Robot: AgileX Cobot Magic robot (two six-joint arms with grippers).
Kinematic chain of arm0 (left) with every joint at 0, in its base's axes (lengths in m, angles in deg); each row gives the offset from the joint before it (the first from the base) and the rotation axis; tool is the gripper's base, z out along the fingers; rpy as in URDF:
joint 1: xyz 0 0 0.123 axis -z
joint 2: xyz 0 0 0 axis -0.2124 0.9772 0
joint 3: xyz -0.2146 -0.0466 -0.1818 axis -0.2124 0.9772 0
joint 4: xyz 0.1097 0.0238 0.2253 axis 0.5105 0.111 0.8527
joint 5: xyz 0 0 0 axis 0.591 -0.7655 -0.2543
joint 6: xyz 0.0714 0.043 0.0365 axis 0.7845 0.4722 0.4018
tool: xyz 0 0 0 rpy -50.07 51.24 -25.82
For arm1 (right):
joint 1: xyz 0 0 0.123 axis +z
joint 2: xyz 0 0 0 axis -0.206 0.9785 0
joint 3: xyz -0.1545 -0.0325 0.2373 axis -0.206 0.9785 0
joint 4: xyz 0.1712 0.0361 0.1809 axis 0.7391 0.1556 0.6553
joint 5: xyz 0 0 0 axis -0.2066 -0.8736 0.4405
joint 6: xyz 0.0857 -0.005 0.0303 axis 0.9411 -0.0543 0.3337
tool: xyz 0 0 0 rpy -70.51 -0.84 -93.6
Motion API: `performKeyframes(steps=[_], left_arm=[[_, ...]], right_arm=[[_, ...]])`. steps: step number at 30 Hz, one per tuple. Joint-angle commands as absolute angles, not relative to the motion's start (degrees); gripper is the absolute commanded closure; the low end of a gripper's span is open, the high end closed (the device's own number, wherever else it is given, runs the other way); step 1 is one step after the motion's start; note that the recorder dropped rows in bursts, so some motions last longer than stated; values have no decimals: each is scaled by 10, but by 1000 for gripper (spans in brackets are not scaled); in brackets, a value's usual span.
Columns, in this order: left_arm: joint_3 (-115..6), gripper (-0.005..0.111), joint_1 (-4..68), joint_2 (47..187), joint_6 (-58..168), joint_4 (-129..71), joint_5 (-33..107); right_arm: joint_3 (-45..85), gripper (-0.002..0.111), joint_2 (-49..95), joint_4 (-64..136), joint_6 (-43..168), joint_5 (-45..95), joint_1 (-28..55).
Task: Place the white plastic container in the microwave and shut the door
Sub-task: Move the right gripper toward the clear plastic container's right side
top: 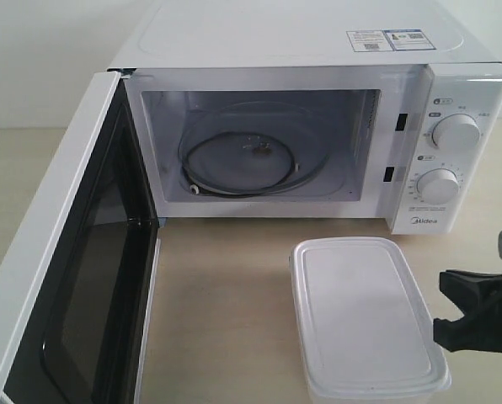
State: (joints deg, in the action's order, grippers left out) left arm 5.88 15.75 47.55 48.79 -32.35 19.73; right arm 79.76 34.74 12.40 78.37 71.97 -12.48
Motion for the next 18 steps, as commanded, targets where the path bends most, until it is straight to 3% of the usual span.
performKeyframes(steps=[1, 10, 13, 18], left_arm=[[61, 102, 157, 474, 486, -329, 200], [61, 102, 157, 474, 486, -329, 200], [61, 102, 157, 474, 486, -329, 200], [61, 102, 157, 474, 486, -329, 200]], right_arm=[[799, 108, 350, 127, 890, 720, -128], [797, 108, 350, 160, 1019, 636, -152], [772, 108, 350, 8, 1090, 542, -160], [764, 108, 350, -100, 1149, 581, -159]])
